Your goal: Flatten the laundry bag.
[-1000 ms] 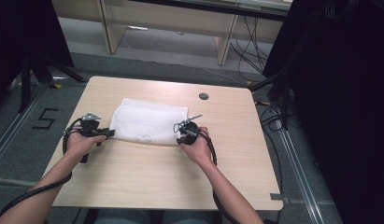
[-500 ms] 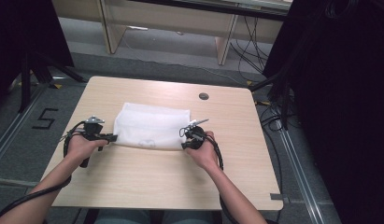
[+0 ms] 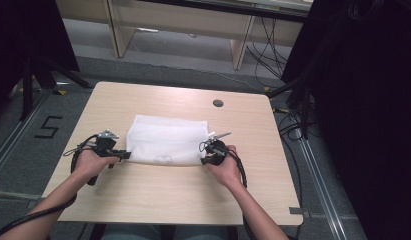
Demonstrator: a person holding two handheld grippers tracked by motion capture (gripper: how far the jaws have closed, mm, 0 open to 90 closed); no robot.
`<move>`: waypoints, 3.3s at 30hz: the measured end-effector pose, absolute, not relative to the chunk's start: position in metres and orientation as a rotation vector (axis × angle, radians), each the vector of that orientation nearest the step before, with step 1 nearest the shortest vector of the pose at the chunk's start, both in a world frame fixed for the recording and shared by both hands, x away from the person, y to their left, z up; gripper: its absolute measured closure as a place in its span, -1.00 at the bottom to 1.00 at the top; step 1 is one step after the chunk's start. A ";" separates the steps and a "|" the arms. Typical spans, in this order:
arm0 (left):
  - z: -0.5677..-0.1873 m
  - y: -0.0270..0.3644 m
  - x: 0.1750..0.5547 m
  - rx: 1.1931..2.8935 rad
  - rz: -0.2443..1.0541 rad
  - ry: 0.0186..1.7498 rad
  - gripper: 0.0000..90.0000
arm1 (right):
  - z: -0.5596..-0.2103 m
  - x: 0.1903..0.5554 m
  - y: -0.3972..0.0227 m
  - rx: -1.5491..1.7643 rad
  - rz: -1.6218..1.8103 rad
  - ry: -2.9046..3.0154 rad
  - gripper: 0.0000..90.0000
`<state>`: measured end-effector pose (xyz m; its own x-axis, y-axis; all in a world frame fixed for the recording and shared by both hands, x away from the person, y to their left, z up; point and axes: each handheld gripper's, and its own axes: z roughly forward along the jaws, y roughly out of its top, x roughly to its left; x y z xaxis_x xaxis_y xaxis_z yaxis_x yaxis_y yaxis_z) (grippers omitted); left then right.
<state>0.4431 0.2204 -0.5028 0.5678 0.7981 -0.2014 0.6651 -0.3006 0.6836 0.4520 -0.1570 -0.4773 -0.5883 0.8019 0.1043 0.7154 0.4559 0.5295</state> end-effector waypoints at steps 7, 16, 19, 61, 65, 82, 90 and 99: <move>-0.502 0.208 0.435 2.099 0.196 1.106 0.83 | -0.477 0.436 -0.174 1.330 0.795 2.547 0.90; -0.502 0.200 0.424 2.130 0.163 1.055 0.77 | -0.474 0.421 -0.186 1.341 0.769 2.562 0.83; -0.499 0.201 0.421 2.144 0.139 1.065 0.57 | -0.471 0.418 -0.189 1.361 0.772 2.550 0.71; -0.506 0.102 0.431 2.297 0.181 0.687 0.21 | -0.470 0.551 -0.151 1.264 0.533 2.502 0.26; -0.507 0.102 0.431 2.290 0.190 0.691 0.22 | -0.476 0.548 -0.149 1.229 0.557 2.554 0.74; -0.509 0.100 0.426 2.277 0.223 0.696 0.28 | -0.470 0.554 -0.169 1.339 0.647 2.413 0.13; -0.509 0.100 0.426 2.269 0.220 0.707 0.30 | -0.480 0.551 -0.170 1.383 0.633 2.474 0.57; -0.509 0.100 0.426 2.283 0.236 0.685 0.31 | -0.472 0.542 -0.168 1.337 0.618 2.500 0.92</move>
<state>0.4258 0.1002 -0.5090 0.8414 0.5395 -0.0312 0.4057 -0.5925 0.6960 0.5419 -0.1682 -0.4719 -0.5529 0.8332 -0.0106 0.7322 0.4919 0.4711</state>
